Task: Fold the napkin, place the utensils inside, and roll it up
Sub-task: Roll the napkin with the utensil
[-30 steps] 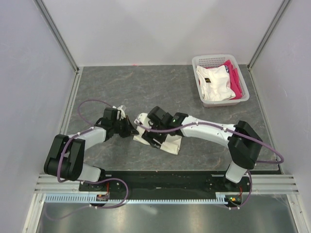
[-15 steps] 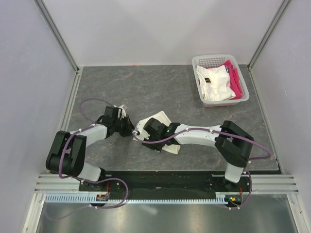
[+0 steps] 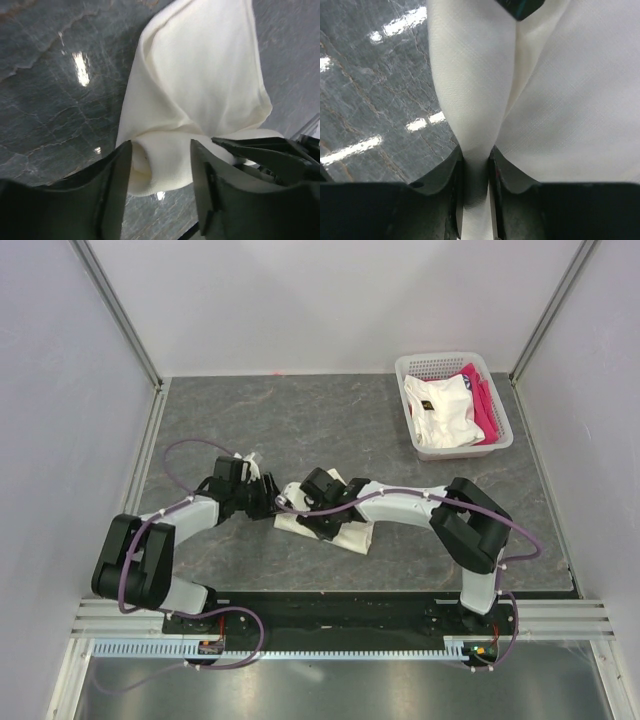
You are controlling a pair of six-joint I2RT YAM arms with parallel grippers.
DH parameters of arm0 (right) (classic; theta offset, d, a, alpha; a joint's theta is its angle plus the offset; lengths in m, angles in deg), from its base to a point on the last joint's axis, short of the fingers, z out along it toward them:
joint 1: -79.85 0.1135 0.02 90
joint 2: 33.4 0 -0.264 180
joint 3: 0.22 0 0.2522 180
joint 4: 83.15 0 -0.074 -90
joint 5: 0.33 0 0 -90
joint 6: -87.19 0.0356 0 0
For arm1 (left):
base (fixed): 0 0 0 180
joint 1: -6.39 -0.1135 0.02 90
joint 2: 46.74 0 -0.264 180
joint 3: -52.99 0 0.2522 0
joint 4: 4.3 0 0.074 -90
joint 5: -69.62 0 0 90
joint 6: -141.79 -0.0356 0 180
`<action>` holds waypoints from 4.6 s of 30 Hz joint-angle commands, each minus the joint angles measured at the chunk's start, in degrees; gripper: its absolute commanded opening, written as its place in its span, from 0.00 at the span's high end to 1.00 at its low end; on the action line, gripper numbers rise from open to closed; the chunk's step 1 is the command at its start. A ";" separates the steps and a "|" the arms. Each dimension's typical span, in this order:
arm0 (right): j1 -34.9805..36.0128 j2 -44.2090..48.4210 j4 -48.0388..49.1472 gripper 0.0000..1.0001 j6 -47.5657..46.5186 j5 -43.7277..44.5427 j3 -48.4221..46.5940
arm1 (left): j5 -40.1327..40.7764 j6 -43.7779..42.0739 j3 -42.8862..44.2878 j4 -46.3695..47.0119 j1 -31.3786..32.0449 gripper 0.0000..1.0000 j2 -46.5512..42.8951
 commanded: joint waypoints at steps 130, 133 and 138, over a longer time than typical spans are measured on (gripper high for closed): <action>-12.65 -12.38 -6.46 0.72 6.31 -34.41 -7.67 | 0.70 2.98 -13.12 13.33 0.15 0.57 -13.28; -12.57 -12.73 -6.46 0.72 6.31 -34.50 -8.02 | 1.57 3.33 -13.57 14.21 0.24 0.63 -12.76; -12.74 -12.03 -6.29 0.67 6.22 -33.27 -8.11 | 1.93 2.98 -12.51 14.48 0.24 0.84 -10.56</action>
